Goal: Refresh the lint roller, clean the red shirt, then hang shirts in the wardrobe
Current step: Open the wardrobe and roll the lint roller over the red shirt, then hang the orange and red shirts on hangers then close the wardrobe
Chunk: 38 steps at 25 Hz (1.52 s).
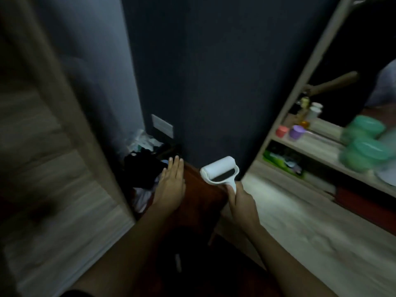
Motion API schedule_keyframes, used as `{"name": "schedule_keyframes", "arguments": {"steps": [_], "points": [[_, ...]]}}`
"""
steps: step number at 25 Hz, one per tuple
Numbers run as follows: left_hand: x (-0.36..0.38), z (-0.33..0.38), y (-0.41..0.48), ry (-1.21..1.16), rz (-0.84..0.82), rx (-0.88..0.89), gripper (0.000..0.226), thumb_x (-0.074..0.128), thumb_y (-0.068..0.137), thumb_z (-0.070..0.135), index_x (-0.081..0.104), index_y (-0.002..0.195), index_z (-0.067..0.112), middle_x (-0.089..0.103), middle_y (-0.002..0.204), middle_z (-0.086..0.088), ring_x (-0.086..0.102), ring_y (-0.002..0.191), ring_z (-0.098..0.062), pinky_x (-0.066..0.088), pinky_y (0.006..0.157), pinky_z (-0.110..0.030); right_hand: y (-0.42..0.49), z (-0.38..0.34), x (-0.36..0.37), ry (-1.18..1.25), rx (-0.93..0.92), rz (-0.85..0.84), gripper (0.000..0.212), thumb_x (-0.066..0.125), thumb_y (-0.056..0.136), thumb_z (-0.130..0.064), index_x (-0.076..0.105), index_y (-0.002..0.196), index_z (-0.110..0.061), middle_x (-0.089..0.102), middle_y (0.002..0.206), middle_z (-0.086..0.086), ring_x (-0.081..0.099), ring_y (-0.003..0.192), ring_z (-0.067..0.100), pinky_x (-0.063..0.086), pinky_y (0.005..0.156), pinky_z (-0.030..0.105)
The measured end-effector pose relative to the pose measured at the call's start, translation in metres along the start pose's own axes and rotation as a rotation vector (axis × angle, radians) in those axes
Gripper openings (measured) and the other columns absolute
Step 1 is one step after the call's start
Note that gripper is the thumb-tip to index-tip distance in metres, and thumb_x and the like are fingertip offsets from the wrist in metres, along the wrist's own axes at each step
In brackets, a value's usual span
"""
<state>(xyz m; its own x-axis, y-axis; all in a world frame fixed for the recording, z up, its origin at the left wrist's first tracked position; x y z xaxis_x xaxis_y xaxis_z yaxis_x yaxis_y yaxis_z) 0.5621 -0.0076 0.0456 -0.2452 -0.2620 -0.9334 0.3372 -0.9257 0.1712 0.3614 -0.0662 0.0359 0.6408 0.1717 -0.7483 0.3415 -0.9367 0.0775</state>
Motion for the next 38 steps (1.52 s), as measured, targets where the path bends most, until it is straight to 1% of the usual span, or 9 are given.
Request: {"name": "schedule_keyframes", "arguments": {"steps": [3,5,9,13,17,21,26,34,38], "points": [[0.083,0.109,0.004,-0.042,-0.168,0.097,0.053,0.040,0.081,0.016,0.052,0.128,-0.004,0.051,0.136,-0.021,0.052,0.124,-0.036,0.048,0.093,-0.048,-0.015,0.114,-0.063,-0.038,0.128,0.007,0.037,0.028,0.096,-0.047,0.046,0.113,-0.019,0.067,0.092,0.008,0.063,0.085,0.030,0.044,0.068,0.035],[0.126,0.170,-0.003,-0.043,-0.258,0.146,0.048,0.030,0.089,0.016,0.054,0.126,-0.004,0.051,0.135,-0.022,0.055,0.120,-0.037,0.055,0.085,-0.046,-0.032,0.176,-0.097,-0.058,0.222,-0.004,0.041,0.028,0.095,-0.049,0.047,0.114,-0.017,0.065,0.089,0.006,0.063,0.083,0.028,0.042,0.066,0.033],[0.193,0.257,-0.019,-0.115,-0.420,0.148,0.060,0.030,0.099,0.027,0.007,0.148,0.003,0.009,0.158,-0.016,0.010,0.146,-0.029,0.022,0.115,-0.039,-0.057,0.276,-0.137,-0.142,0.329,-0.052,0.043,0.032,0.094,-0.049,0.045,0.115,-0.014,0.068,0.094,0.010,0.064,0.083,0.030,0.050,0.069,0.038],[0.245,0.293,-0.025,0.035,-0.451,0.207,0.064,0.024,0.096,0.034,0.005,0.148,0.002,0.005,0.158,-0.019,0.006,0.146,-0.031,0.018,0.116,-0.041,-0.067,0.323,-0.150,-0.025,0.428,0.002,0.038,0.040,0.095,-0.041,0.039,0.121,-0.012,0.068,0.097,0.014,0.065,0.086,0.034,0.052,0.073,0.042],[0.262,0.297,-0.025,0.089,-0.456,0.128,0.065,0.027,0.098,0.037,0.003,0.148,0.003,0.002,0.158,-0.017,0.002,0.147,-0.030,0.013,0.117,-0.042,-0.061,0.346,-0.153,0.054,0.487,0.063,0.032,0.042,0.093,-0.047,0.049,0.102,-0.016,0.063,0.094,0.006,0.062,0.086,0.027,0.048,0.070,0.037],[0.245,0.298,-0.021,0.064,-0.490,0.155,0.064,0.023,0.099,0.039,0.004,0.149,0.003,0.002,0.158,-0.018,0.001,0.147,-0.029,0.013,0.117,-0.040,-0.059,0.327,-0.173,-0.203,0.403,0.209,0.026,0.052,0.089,-0.038,0.053,0.092,-0.012,0.056,0.086,0.005,0.056,0.082,0.025,0.044,0.068,0.035],[0.110,0.278,0.038,0.086,-0.233,0.190,0.060,0.026,0.100,0.035,0.007,0.149,0.005,0.007,0.159,-0.013,0.005,0.147,-0.025,0.012,0.117,-0.036,-0.004,0.196,-0.203,-0.128,-0.034,0.306,0.030,0.055,0.084,-0.029,0.058,0.102,-0.004,0.061,0.094,0.015,0.058,0.087,0.028,0.048,0.076,0.037],[-0.251,0.172,0.048,0.296,0.387,0.094,0.057,0.033,0.100,0.032,0.017,0.148,0.005,0.019,0.157,-0.012,0.013,0.146,-0.024,0.013,0.117,-0.036,0.064,-0.182,-0.248,-0.035,-0.754,0.342,0.034,0.050,0.090,-0.020,0.051,0.120,-0.006,0.055,0.119,0.013,0.052,0.109,0.030,0.043,0.089,0.039],[-0.389,0.097,0.002,0.457,0.539,-0.028,0.065,0.022,0.094,0.043,0.024,0.146,0.004,0.025,0.155,-0.014,0.019,0.145,-0.025,0.018,0.116,-0.038,0.035,-0.342,-0.240,-0.052,-1.030,0.340,0.046,0.049,0.089,-0.025,0.044,0.131,-0.007,0.047,0.136,0.012,0.043,0.125,0.029,0.035,0.103,0.040]]}}
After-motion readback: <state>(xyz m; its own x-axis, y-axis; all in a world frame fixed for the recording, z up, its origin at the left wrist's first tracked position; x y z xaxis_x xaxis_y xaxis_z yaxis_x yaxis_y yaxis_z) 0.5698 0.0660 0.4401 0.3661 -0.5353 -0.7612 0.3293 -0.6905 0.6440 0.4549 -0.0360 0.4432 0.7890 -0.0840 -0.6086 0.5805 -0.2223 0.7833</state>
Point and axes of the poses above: each hand's wrist, its own y-axis towards the middle knuckle, its own x-axis out of the palm, z = x × y, the point moved 9 cm from there along y, towards the middle knuckle
